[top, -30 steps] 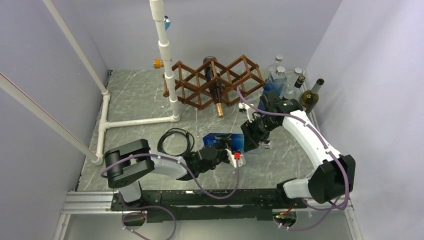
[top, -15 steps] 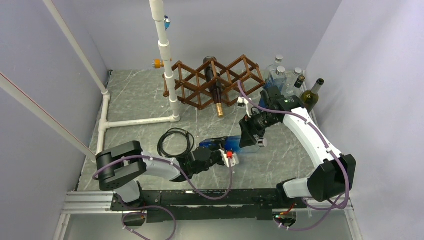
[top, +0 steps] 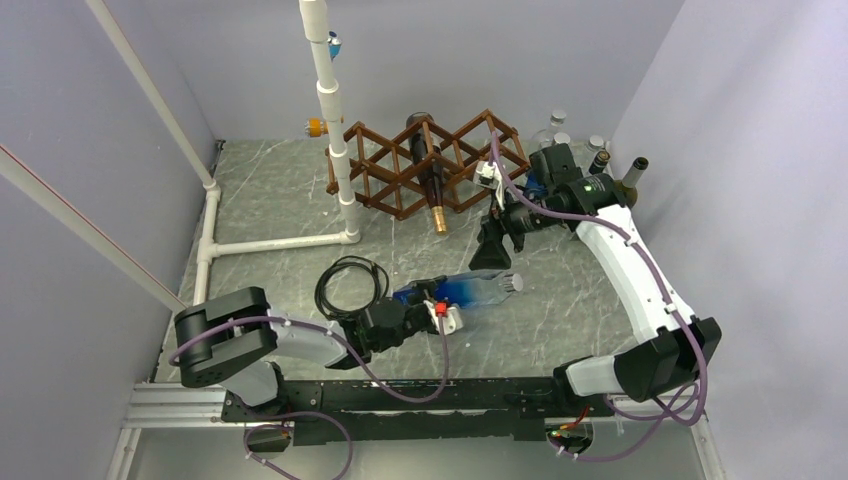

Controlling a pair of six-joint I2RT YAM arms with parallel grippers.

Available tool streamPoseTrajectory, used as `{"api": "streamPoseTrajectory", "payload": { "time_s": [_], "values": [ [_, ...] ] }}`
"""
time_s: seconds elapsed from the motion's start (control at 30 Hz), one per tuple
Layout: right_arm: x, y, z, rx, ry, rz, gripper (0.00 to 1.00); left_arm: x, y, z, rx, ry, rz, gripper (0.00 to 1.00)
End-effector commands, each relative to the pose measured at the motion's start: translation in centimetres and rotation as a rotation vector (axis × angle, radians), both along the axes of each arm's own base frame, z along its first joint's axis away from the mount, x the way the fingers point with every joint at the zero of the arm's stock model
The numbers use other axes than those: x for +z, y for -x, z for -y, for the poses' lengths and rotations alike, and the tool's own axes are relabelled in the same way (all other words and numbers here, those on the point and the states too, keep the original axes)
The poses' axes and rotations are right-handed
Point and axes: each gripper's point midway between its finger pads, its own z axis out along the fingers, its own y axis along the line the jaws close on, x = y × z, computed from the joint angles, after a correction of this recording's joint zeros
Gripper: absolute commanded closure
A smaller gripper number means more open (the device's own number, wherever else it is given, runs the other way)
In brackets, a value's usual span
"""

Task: Take the wine bottle off the wine rack
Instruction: Pick up the wine bottle from the wine rack.

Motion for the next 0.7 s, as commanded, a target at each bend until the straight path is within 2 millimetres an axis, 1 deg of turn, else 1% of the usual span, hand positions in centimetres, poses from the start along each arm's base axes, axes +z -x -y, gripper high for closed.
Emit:
{"api": "streamPoseTrajectory", "payload": {
  "time_s": [0.0,0.13,0.23,0.27,0.33,0.4,0.43,0.5,0.53,0.57,0.67],
  "values": [
    [3.6,-0.7,-1.4,0.109,-0.116,0.149,0.13,4.7,0.4,-0.2,0.004,0.239,-0.026,1.0],
    [6.4,-1.0,-1.7,0.171,-0.152,0.291,0.13,5.1,0.5,-1.1,0.016,0.287,-0.056,1.0],
    [8.0,-0.1,-1.9,0.269,-0.191,0.386,0.13,5.4,0.5,-1.9,0.024,0.33,-0.078,1.0],
    [8.3,0.3,-1.9,0.323,-0.205,0.449,0.11,5.3,0.6,-2.2,0.025,0.343,-0.09,1.0],
    [8.9,1.2,-1.8,0.392,-0.233,0.548,0.02,5.5,0.7,-2.5,0.019,0.372,-0.11,1.0],
    [9.4,2.0,-1.8,0.43,-0.265,0.657,0.0,5.8,0.9,-2.8,0.01,0.402,-0.129,1.0],
    [9.8,2.2,-1.9,0.443,-0.282,0.739,0.0,6.0,1.1,-2.8,0.004,0.416,-0.135,1.0],
    [9.8,3.1,-1.9,0.479,-0.311,0.805,0.0,6.2,1.2,-3.1,0.0,0.44,-0.143,1.0],
    [9.9,3.3,-1.9,0.49,-0.316,0.796,0.0,6.3,1.3,-3.2,-0.003,0.45,-0.148,1.0],
    [10.0,3.4,-1.9,0.492,-0.319,0.788,0.0,6.4,1.4,-3.3,-0.006,0.461,-0.151,1.0],
    [9.6,3.3,-1.8,0.49,-0.314,0.804,0.0,6.8,1.7,-3.7,-0.018,0.492,-0.158,1.0]
  ]
}}
